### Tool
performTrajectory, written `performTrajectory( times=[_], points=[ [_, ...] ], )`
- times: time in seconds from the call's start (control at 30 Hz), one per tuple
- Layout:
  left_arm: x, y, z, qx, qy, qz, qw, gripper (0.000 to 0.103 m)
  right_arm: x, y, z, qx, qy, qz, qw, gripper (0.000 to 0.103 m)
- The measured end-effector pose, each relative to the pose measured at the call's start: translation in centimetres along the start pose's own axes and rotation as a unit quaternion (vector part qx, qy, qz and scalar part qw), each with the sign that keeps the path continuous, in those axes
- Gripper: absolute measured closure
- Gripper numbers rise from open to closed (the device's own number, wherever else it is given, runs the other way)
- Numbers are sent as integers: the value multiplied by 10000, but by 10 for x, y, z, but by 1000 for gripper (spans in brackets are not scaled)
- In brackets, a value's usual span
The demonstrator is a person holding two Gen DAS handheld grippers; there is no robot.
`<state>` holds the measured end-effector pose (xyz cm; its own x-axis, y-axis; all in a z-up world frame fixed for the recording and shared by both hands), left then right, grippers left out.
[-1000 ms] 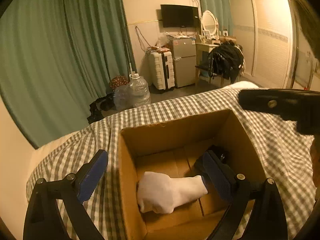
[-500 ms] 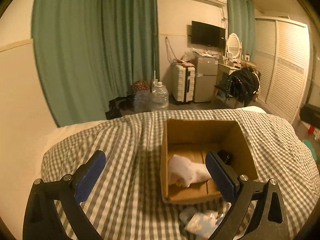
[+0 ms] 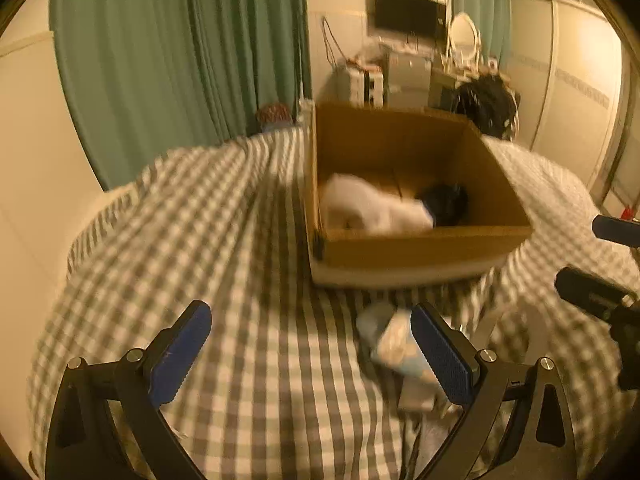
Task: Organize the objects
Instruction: 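Grasp the white tape roll with the right gripper while the left grasps the tissue pack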
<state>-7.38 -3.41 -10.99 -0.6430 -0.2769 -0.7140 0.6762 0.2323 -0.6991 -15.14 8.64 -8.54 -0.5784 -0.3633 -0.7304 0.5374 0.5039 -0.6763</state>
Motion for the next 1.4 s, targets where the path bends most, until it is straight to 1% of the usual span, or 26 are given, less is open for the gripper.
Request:
performTrajectory(
  times=[0.03, 0.1, 0.17, 0.2, 0.27, 0.33, 0.4, 0.5, 0.6, 0.63, 0.67, 0.7, 0.73, 0.8, 0.87, 1.0, 1.07, 1.1, 1.2, 1.27, 1.4],
  points=[
    [4, 6, 0, 9, 3, 76, 10000, 0, 9, 9, 1, -28, 22, 168, 9999, 2],
    [11, 18, -4, 52, 34, 234, 9997, 0, 26, 29, 5, 24, -113, 510, 9986, 2],
    [13, 24, -6, 99, 38, 293, 9995, 0, 41, 47, 10, 102, -281, 868, 9958, 2],
    [14, 27, -8, 135, 52, 304, 9994, 0, 45, 52, 11, 76, -269, 981, 9948, 2],
    [15, 31, -9, 175, 58, 306, 9994, 0, 52, 60, 12, -24, -169, 1085, 9940, 2],
    [17, 34, -8, 193, 2, 334, 9993, 0, 53, 62, 14, -83, -173, 1117, 9936, 2],
    [21, 36, -4, 145, -28, 402, 9991, 0, 56, 65, 19, -178, -183, 1171, 9928, 2],
    [24, 37, -1, 68, -32, 463, 9989, 0, 67, 73, 25, -354, -118, 1367, 9899, 2],
    [26, 37, 0, 73, -10, 461, 9989, 0, 74, 81, 29, -480, -110, 1539, 9869, 4],
    [26, 37, -1, 83, 9, 455, 9989, 0, 74, 82, 29, -484, -91, 1554, 9866, 7],
    [26, 37, -1, 92, 20, 448, 9990, 0, 74, 81, 28, -469, -83, 1557, 9867, 10],
    [25, 37, -2, 101, 22, 442, 9990, 0, 74, 81, 27, -449, -78, 1557, 9868, 17],
    [25, 37, -2, 106, 13, 440, 9990, 0, 74, 81, 25, -427, -80, 1561, 9868, 20],
    [27, 38, -2, 110, -64, 454, 9989, 0, 74, 79, 25, -360, -173, 1560, 9869, 20],
    [29, 40, -4, 131, -95, 491, 9987, 0, 64, 69, 20, -260, -158, 1302, 9910, 20],
    [31, 41, -13, 160, -23, 520, 9985, 0, 34, 44, 5, -222, 110, 620, 9978, 20],
    [31, 41, -20, 216, 73, 537, 9983, 0, 27, 37, 0, -151, 151, 464, 9987, 20],
    [31, 41, -27, 246, 200, 567, 9979, 0, 24, 35, -4, -103, 157, 416, 9990, 20],
    [31, 40, -45, 332, 453, 580, 9967, 0, 20, 31, -12, 65, 79, 371, 9993, 20],
    [32, 39, -54, 441, 527, 558, 9961, 0, 18, 32, -15, 226, -119, 405, 9989, 20],
    [39, 40, -70, 625, 654, 642, 9938, 0, 17, 32, -22, 385, -147, 459, 9981, 20]
  ],
)
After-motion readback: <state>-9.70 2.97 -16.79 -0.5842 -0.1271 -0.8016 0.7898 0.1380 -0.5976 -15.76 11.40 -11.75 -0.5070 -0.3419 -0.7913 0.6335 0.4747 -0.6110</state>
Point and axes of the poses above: each gripper's, at about its wrist camera, not at the fingertips, and x roughly the way its jaws point, z to its left, y to its underside, the point moved 8 cm from there along x, roughly the way its jaws point, and after that the axes turned 1 degree about -z, right-handed, at the moved point
